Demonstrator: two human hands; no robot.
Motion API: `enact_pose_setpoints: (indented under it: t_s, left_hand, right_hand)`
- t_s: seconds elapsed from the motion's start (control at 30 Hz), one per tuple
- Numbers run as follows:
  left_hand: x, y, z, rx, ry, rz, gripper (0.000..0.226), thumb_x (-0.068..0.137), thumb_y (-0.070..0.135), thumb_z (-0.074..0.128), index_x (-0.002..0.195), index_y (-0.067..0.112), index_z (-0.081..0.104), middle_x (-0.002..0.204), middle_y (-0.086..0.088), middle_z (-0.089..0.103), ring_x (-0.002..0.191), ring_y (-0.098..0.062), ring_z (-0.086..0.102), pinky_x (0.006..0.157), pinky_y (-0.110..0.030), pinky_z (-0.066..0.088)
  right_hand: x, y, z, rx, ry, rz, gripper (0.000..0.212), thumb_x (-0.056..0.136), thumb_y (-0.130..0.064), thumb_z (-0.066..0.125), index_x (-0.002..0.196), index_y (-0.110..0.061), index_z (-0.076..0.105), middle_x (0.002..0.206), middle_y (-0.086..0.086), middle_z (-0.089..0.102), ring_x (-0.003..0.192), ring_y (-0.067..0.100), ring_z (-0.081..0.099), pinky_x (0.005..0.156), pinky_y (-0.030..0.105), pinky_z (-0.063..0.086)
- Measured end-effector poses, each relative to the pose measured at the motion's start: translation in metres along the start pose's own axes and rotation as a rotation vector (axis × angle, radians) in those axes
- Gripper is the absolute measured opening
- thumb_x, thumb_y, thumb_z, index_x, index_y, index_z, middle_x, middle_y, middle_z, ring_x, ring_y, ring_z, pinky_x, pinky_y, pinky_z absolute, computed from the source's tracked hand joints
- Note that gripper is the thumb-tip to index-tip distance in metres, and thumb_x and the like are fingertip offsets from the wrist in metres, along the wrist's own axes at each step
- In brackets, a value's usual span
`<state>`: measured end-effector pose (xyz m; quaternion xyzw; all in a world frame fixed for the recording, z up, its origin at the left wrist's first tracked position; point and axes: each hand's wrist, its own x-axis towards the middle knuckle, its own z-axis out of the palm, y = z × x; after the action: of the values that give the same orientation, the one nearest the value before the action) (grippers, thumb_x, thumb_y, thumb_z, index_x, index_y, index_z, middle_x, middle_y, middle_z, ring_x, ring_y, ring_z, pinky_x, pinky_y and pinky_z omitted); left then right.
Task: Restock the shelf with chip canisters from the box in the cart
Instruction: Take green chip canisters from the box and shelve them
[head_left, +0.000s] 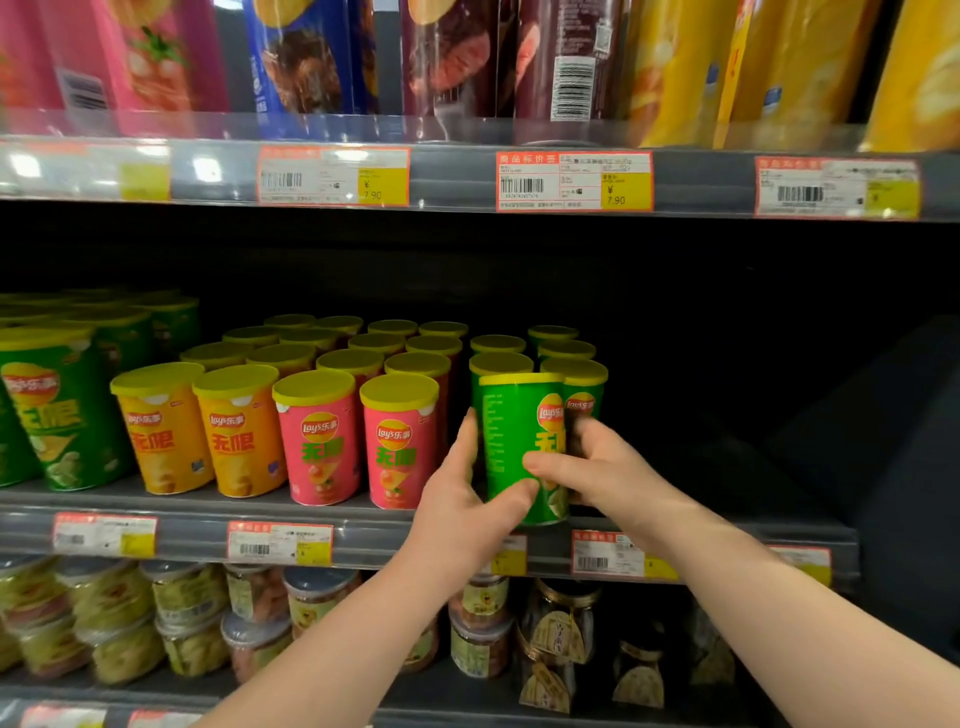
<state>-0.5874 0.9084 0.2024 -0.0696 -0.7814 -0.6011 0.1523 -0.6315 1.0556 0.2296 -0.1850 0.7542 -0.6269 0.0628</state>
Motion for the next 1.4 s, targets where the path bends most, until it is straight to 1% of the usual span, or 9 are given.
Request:
enact_pose_setpoints:
  t_s: [0.13,0.23,0.3,0.4,0.63,0.8,0.97,1.3,1.4]
  left_hand:
    - [-0.012,-0.014,-0.007,0.384,0.090,0.089,0.077,0.083,0.033,0.069,0.147,0.027,0.028,0.138,0.009,0.044,0.124,-0.004,0.042,0.104,-0.028,0.041]
    - [-0.019,-0.026,-0.013,0.809,0.031,0.229,0.053,0.088,0.040,0.057,0.137,0.023,0.046,0.128,0.008,0.053,0.120,-0.011,0.050,0.102,-0.021,0.037]
    - [-0.022,-0.031,-0.014,0.958,-0.003,0.309,0.041,0.082,0.043,0.048,0.109,0.020,0.068,0.107,0.005,0.064,0.099,-0.017,0.062,0.087,-0.022,0.048]
    - [-0.021,-0.047,-0.017,0.989,0.003,0.416,0.040,0.069,0.046,0.044,0.087,0.022,0.071,0.092,0.006,0.064,0.085,-0.014,0.058,0.078,-0.021,0.044]
    - [-0.020,-0.057,-0.015,0.986,0.064,0.482,0.033,0.069,0.042,0.049,0.082,0.019,0.069,0.094,0.002,0.061,0.091,-0.015,0.045,0.080,-0.023,0.035]
    - [-0.023,-0.059,-0.011,1.030,0.071,0.436,0.029,0.069,0.042,0.048,0.075,0.020,0.066,0.097,0.000,0.060,0.091,-0.020,0.051,0.081,-0.027,0.036]
    - [-0.024,-0.054,-0.006,1.030,0.083,0.395,0.025,0.067,0.039,0.050,0.069,0.017,0.062,0.094,-0.003,0.060,0.088,-0.021,0.050,0.078,-0.028,0.036]
    - [-0.027,-0.048,0.005,1.089,0.123,0.316,0.030,0.067,0.039,0.052,0.079,0.013,0.063,0.093,-0.006,0.057,0.086,-0.024,0.051,0.079,-0.028,0.038]
    - [-0.028,-0.043,0.006,1.170,0.062,0.255,0.033,0.060,0.041,0.067,0.082,0.015,0.066,0.094,-0.005,0.059,0.087,-0.026,0.058,0.078,-0.027,0.049]
  right_hand:
    - [0.012,0.008,0.003,-0.133,0.188,-0.045,0.052,0.077,-0.021,0.077,0.117,-0.029,0.046,0.113,-0.007,0.062,0.104,0.010,0.061,0.092,0.031,0.050]
    - [0.019,0.011,0.012,-0.284,0.268,-0.048,0.063,0.073,-0.024,0.080,0.122,-0.024,0.041,0.112,-0.004,0.055,0.106,0.015,0.056,0.085,0.026,0.044]
    - [0.022,0.013,0.019,-0.376,0.280,-0.022,0.072,0.072,-0.027,0.081,0.130,-0.017,0.038,0.115,0.000,0.053,0.111,0.019,0.054,0.086,0.025,0.041]
    - [0.024,0.018,0.027,-0.440,0.251,0.015,0.085,0.072,-0.029,0.081,0.138,-0.015,0.029,0.128,0.007,0.052,0.119,0.024,0.051,0.092,0.028,0.040]
    - [0.020,0.022,0.021,-0.463,0.124,0.021,0.072,0.077,-0.018,0.074,0.135,-0.017,0.031,0.131,0.007,0.051,0.104,0.014,0.046,0.089,0.025,0.036]
    - [0.020,0.026,0.022,-0.517,0.166,-0.016,0.071,0.076,-0.028,0.078,0.133,-0.015,0.038,0.134,0.006,0.051,0.121,0.022,0.050,0.088,0.023,0.036]
    - [0.020,0.025,0.022,-0.511,0.171,-0.030,0.066,0.075,-0.026,0.078,0.128,-0.013,0.041,0.131,0.007,0.054,0.119,0.023,0.053,0.085,0.023,0.037]
    - [0.020,0.026,0.020,-0.515,0.133,-0.051,0.058,0.076,-0.025,0.077,0.122,-0.010,0.044,0.126,0.010,0.057,0.114,0.026,0.055,0.081,0.024,0.039]
    - [0.020,0.022,0.018,-0.530,0.113,-0.033,0.062,0.078,-0.025,0.075,0.128,-0.010,0.042,0.131,0.011,0.054,0.119,0.027,0.052,0.083,0.023,0.036]
